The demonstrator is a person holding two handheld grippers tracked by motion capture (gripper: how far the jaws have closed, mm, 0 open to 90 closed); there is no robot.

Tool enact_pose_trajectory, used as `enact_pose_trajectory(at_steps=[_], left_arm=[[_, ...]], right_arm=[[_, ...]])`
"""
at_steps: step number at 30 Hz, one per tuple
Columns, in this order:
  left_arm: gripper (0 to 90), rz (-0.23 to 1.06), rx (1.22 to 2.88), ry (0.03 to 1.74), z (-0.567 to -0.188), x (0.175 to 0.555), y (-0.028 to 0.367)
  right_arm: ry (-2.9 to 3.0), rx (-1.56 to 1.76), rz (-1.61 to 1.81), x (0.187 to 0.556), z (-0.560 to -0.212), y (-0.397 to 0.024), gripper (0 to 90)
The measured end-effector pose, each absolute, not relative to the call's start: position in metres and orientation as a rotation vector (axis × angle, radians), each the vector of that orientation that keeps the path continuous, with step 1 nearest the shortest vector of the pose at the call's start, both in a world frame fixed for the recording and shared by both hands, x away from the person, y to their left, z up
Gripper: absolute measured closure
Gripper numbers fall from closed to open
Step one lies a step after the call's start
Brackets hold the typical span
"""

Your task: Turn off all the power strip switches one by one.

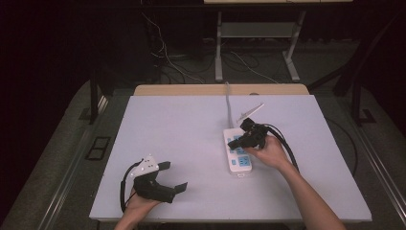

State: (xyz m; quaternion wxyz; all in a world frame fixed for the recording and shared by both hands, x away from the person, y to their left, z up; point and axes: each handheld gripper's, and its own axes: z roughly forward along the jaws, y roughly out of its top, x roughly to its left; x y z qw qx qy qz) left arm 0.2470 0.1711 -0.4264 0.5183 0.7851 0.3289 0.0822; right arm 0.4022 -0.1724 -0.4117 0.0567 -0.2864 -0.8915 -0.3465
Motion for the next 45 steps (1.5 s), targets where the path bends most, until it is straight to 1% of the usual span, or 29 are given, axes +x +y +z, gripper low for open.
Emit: enact_pose_trajectory(at_steps=[17, 28, 45], left_arm=[[0.0, 0.196, 1.885, 0.789, -0.4266, 0.2466, 0.1699], [0.0, 0.195, 1.891, 0.782, -0.4269, 0.2461, 0.1678], [0.0, 0.192, 1.888, 0.789, -0.4273, 0.2468, 0.1696]], right_arm=[[-2.66, -0.889, -1.079, 0.4016, -0.4197, -0.1763, 90.0], [-2.705, -0.884, -1.052, 0.3988, -0.4187, -0.1737, 90.0], [-2.673, -0.902, -1.105, 0.3967, -0.4217, -0.1778, 90.0]])
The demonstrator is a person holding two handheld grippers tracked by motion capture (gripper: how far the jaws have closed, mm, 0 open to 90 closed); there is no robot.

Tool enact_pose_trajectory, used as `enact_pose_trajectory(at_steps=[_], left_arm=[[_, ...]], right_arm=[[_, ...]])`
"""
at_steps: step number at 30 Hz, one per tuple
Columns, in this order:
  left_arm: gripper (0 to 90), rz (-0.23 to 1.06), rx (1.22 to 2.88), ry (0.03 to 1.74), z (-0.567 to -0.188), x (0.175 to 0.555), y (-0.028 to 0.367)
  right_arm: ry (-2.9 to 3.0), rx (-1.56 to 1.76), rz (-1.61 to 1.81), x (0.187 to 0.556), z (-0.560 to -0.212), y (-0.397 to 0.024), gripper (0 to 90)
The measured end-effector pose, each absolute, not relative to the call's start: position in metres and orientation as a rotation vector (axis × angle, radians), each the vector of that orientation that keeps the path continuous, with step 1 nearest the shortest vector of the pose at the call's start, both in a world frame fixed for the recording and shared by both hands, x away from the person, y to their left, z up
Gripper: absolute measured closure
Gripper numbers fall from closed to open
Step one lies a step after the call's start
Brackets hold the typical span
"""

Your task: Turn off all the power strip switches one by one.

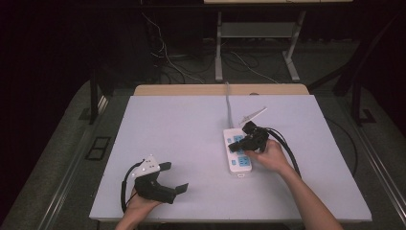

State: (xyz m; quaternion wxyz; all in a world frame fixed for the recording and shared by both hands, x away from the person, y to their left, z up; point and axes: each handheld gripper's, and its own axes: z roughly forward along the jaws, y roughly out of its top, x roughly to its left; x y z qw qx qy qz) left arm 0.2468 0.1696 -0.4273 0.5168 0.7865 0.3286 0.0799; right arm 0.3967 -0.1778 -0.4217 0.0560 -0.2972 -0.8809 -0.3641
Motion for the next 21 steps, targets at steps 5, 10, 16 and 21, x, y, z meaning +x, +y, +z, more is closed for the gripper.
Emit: enact_pose_trajectory(at_steps=[5, 10, 16, 21], left_arm=[[0.0, 0.194, 1.887, 0.789, -0.427, 0.247, 0.17], [0.0, 0.194, 1.887, 0.789, -0.427, 0.247, 0.17], [0.0, 0.193, 1.886, 0.792, -0.428, 0.248, 0.17], [0.0, 0.192, 1.89, 0.791, -0.428, 0.248, 0.17]], right_arm=[[-2.685, -0.888, -1.093, 0.396, -0.421, -0.176, 90.0], [-2.696, -0.869, -1.098, 0.396, -0.417, -0.175, 90.0], [-2.726, -0.867, -1.051, 0.395, -0.413, -0.173, 90.0], [-2.707, -0.851, -1.078, 0.396, -0.41, -0.172, 90.0]])
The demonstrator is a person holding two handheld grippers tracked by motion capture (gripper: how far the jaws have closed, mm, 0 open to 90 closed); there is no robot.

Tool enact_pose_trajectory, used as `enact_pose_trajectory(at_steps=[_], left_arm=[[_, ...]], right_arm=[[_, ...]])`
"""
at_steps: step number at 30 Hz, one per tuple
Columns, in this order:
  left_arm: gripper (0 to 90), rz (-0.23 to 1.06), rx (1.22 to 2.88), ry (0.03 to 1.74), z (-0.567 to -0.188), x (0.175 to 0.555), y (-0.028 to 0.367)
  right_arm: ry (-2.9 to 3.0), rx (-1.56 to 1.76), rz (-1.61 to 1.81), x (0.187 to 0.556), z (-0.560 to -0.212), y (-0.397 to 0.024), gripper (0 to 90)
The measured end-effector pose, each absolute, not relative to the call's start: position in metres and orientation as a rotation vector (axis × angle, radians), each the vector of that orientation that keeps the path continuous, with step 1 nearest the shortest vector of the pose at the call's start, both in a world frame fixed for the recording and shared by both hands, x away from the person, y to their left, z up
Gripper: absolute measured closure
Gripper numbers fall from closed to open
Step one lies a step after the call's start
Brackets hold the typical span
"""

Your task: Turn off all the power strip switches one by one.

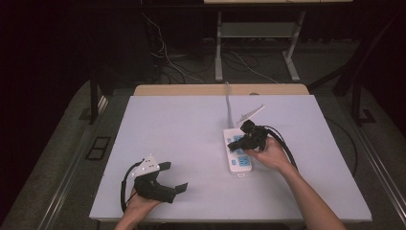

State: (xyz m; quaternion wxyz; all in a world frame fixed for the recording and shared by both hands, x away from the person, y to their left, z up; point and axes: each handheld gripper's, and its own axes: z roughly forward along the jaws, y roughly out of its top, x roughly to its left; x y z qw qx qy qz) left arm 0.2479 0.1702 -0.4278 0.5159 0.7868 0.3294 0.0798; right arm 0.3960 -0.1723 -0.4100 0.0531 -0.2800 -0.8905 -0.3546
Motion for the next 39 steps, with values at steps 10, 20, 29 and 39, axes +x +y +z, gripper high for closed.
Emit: enact_pose_trajectory(at_steps=[10, 20, 29, 39], left_arm=[[0.0, 0.191, 1.888, 0.79, -0.428, 0.248, 0.17], [0.0, 0.192, 1.885, 0.791, -0.428, 0.248, 0.17], [0.0, 0.192, 1.887, 0.79, -0.428, 0.248, 0.17], [0.0, 0.192, 1.885, 0.791, -0.427, 0.247, 0.171]], right_arm=[[-2.719, -0.844, -1.09, 0.4, -0.397, -0.17, 90.0], [-2.73, -0.854, -1.085, 0.406, -0.39, -0.171, 90.0], [-2.735, -0.867, -1.087, 0.413, -0.384, -0.171, 90.0], [-2.735, -0.889, -1.082, 0.425, -0.385, -0.169, 90.0]])
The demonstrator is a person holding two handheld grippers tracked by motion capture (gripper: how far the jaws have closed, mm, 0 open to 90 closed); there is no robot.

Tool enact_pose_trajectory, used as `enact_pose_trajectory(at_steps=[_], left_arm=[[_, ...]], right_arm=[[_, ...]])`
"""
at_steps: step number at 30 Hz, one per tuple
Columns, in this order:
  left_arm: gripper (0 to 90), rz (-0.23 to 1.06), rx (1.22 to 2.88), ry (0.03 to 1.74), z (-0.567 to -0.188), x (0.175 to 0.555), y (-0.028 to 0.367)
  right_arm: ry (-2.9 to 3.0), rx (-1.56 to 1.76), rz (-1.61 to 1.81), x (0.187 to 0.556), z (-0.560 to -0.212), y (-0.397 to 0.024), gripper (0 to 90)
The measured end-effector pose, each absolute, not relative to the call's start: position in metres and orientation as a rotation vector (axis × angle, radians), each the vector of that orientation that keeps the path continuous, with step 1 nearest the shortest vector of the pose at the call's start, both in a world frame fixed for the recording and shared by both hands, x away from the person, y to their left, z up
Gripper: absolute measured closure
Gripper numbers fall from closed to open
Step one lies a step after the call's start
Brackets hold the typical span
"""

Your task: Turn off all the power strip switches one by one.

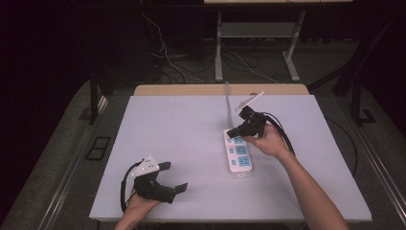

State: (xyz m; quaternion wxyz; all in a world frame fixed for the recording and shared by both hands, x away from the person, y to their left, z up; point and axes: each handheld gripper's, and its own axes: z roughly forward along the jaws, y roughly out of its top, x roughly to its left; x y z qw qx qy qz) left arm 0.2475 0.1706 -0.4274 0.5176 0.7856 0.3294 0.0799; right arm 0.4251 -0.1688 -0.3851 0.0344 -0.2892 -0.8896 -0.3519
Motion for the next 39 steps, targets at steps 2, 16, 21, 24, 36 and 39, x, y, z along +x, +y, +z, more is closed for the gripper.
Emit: enact_pose_trajectory(at_steps=[2, 16, 21, 24, 36, 39], left_arm=[[0.0, 0.191, 1.885, 0.792, -0.427, 0.247, 0.171], [0.0, 0.193, 1.885, 0.791, -0.427, 0.247, 0.171], [0.0, 0.193, 1.886, 0.792, -0.427, 0.247, 0.171], [0.0, 0.193, 1.886, 0.791, -0.427, 0.247, 0.171], [0.0, 0.192, 1.885, 0.791, -0.427, 0.247, 0.171], [0.0, 0.193, 1.888, 0.788, -0.427, 0.247, 0.17]], right_arm=[[-2.722, -0.902, -1.083, 0.427, -0.388, -0.17, 90.0], [-2.698, -0.934, -1.055, 0.438, -0.404, -0.169, 90.0], [-2.697, -0.937, -1.048, 0.44, -0.408, -0.168, 90.0], [-2.701, -0.938, -1.033, 0.44, -0.41, -0.167, 90.0], [-2.736, -0.914, -1.003, 0.438, -0.414, -0.162, 90.0], [-2.714, -0.922, -1.016, 0.439, -0.415, -0.165, 90.0]])
